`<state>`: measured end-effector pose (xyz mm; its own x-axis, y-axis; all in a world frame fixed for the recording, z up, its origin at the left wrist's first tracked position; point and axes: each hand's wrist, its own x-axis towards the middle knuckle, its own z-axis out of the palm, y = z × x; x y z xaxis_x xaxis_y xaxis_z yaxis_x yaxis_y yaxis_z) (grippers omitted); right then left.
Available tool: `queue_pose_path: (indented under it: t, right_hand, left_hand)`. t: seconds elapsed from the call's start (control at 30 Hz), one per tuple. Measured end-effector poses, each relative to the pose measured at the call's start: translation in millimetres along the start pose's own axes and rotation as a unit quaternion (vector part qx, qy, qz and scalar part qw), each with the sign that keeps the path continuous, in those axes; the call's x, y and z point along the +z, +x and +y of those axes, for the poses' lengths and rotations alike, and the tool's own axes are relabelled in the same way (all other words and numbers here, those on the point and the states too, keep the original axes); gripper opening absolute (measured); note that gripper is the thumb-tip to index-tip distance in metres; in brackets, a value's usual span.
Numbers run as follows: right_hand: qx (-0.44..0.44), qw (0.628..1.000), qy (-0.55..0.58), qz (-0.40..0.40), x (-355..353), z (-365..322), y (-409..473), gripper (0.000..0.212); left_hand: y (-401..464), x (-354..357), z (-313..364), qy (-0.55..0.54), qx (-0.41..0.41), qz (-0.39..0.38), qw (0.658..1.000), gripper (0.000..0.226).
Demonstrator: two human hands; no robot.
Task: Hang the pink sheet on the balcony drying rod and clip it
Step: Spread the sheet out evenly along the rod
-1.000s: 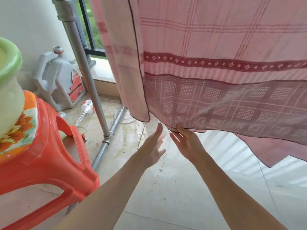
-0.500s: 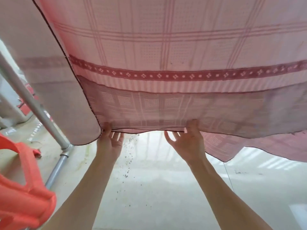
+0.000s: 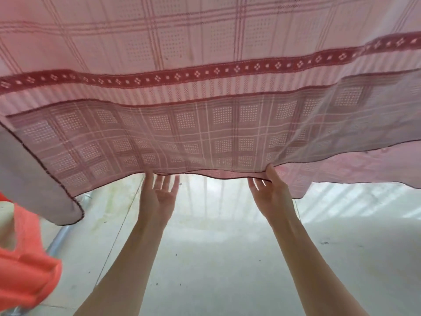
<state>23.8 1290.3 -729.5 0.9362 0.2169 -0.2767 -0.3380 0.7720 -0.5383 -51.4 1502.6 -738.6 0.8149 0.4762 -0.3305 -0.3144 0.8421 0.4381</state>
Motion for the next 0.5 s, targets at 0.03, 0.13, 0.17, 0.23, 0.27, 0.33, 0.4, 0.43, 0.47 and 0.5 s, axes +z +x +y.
queue_pose_path:
  t: [0.03, 0.13, 0.17, 0.23, 0.27, 0.33, 0.4, 0.43, 0.47, 0.5]
  right_hand:
    - [0.001, 1.000, -0.003, -0.004, -1, -1, 3, 0.010]
    - [0.006, 1.000, -0.020, -0.021, -7, -6, 8, 0.009]
    - [0.006, 0.999, -0.024, -0.025, -10, -7, 11, 0.009]
    - [0.006, 0.999, -0.033, -0.032, -15, -11, 15, 0.012]
    - [0.007, 0.998, -0.040, -0.037, -16, -11, 16, 0.012]
    - [0.016, 0.998, -0.038, -0.039, -18, -8, 18, 0.013]
    - [0.031, 0.999, -0.028, -0.031, -15, 1, 19, 0.015]
    - [0.039, 0.999, -0.019, -0.026, -14, 7, 20, 0.015]
    - [0.047, 0.999, -0.012, -0.025, -13, 12, 20, 0.015]
    - [0.054, 0.998, -0.006, -0.024, -10, 15, 21, 0.015]
  left_hand:
    - [0, 5, -8, 0.015, -0.005, -0.015, 1.000, 0.039]
    - [1, 18, -24, 0.053, -0.012, -0.041, 0.998, 0.050]
    - [2, 21, -27, 0.061, -0.009, -0.041, 0.997, 0.048]
    - [4, 23, -29, 0.073, 0.005, -0.035, 0.997, 0.043]
    - [6, 22, -29, 0.077, 0.014, -0.028, 0.997, 0.039]
    - [10, 17, -25, 0.078, 0.036, -0.004, 0.996, 0.023]
    - [13, 9, -18, 0.079, 0.054, 0.023, 0.995, 0.014]
    - [14, 6, -15, 0.080, 0.060, 0.033, 0.994, 0.013]
    - [14, 3, -11, 0.081, 0.064, 0.040, 0.994, 0.012]
    - [14, 2, -8, 0.081, 0.067, 0.045, 0.993, 0.012]
